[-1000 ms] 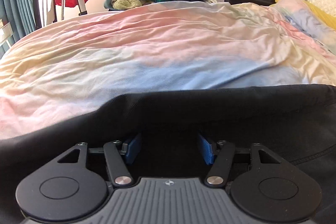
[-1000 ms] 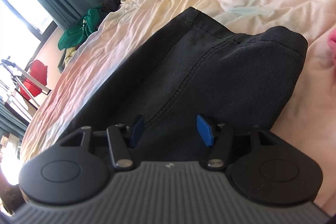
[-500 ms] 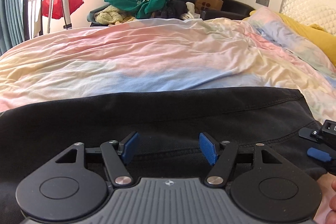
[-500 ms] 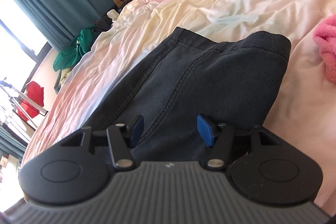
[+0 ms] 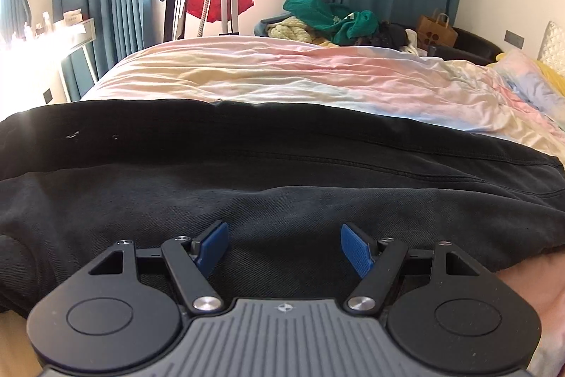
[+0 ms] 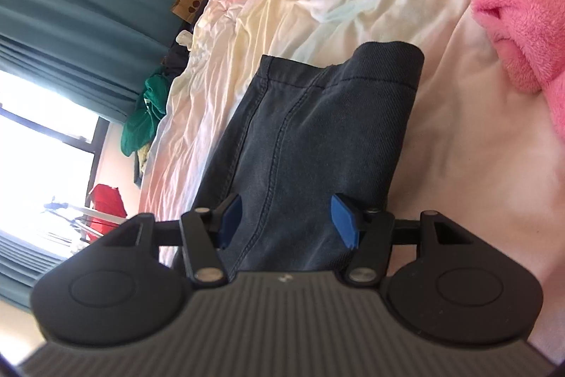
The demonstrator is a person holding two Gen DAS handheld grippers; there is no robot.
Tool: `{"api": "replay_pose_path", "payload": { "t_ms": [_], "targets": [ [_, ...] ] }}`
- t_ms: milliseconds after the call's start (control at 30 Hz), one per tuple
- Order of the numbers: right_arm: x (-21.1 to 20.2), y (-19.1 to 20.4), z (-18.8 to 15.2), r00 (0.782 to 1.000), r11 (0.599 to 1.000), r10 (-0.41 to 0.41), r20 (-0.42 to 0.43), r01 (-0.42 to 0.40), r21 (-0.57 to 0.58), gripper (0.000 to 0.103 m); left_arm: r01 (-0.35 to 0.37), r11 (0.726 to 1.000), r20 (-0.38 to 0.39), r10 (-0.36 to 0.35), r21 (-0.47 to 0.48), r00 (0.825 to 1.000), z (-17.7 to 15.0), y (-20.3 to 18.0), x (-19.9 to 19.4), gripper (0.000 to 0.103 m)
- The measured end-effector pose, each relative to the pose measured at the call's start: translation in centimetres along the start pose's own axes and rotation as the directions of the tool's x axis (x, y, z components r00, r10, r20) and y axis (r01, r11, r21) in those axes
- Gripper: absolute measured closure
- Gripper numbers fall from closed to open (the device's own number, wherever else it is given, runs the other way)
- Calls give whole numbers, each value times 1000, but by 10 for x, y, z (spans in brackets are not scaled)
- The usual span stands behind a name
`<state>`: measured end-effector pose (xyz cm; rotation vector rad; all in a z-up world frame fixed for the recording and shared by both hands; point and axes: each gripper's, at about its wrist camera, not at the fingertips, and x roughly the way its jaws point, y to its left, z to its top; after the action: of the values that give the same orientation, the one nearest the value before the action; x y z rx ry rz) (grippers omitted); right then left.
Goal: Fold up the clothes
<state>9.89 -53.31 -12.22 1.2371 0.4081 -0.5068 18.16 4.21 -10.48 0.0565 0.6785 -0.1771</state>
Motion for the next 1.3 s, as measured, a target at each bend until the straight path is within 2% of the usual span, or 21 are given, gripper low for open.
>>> {"api": "replay_pose_path", "payload": {
  "t_ms": [200, 233, 300, 367, 633, 767, 833, 867, 933, 1100, 1233, 1267, 1300],
  "targets": [
    [-32, -25, 1, 997, 992, -21, 69, 12, 129, 44, 12, 998, -3, -12, -63, 1000, -10, 15, -3, 29],
    [-35, -28, 0, 997, 989, -30, 77, 18, 149, 41, 18, 996, -1, -18, -84, 1000, -10, 17, -4, 29],
    [-25, -26, -1, 998, 988, -28, 58, 18, 156, 39, 43, 990, 4, -43, -134, 999, -10, 24, -7, 26],
    [-14, -24, -3, 999, 986, -26, 40, 19, 163, 33, 64, 982, 9, -63, -180, 998, -11, 31, -9, 26],
    [27, -15, -9, 999, 981, -16, -36, 22, 190, 31, 94, 952, 35, -87, -290, 996, -12, 49, -16, 26],
    [48, 1, -3, 998, 994, 47, -53, -42, 100, 31, 82, 942, 51, -69, -326, 996, -16, 58, -19, 27],
    [56, 0, -1, 999, 997, -14, -42, 17, 73, 34, 68, 943, 56, -52, -326, 997, -19, 63, -22, 27],
    [58, -5, -2, 999, 995, -32, -43, 36, 94, 35, 42, 950, 58, -25, -309, 998, -19, 63, -23, 27],
    [59, -13, -7, 999, 990, -14, -34, 18, 138, 35, -1, 957, 55, 18, -291, 998, -19, 64, -22, 27],
    [67, -12, -5, 995, 989, 83, -57, -74, 131, 32, -40, 953, 53, 58, -301, 997, -21, 65, -20, 27],
    [76, -9, -1, 981, 976, 180, -77, -168, 138, 31, -70, 956, 52, 89, -286, 995, -25, 59, -24, 27],
    [78, -8, 0, 977, 973, 197, -83, -184, 138, 31, -77, 957, 50, 94, -281, 994, -25, 57, -24, 27],
    [81, -8, 2, 979, 978, 180, -94, -167, 128, 32, -83, 958, 50, 100, -275, 994, -26, 55, -26, 27]
  ]
}}
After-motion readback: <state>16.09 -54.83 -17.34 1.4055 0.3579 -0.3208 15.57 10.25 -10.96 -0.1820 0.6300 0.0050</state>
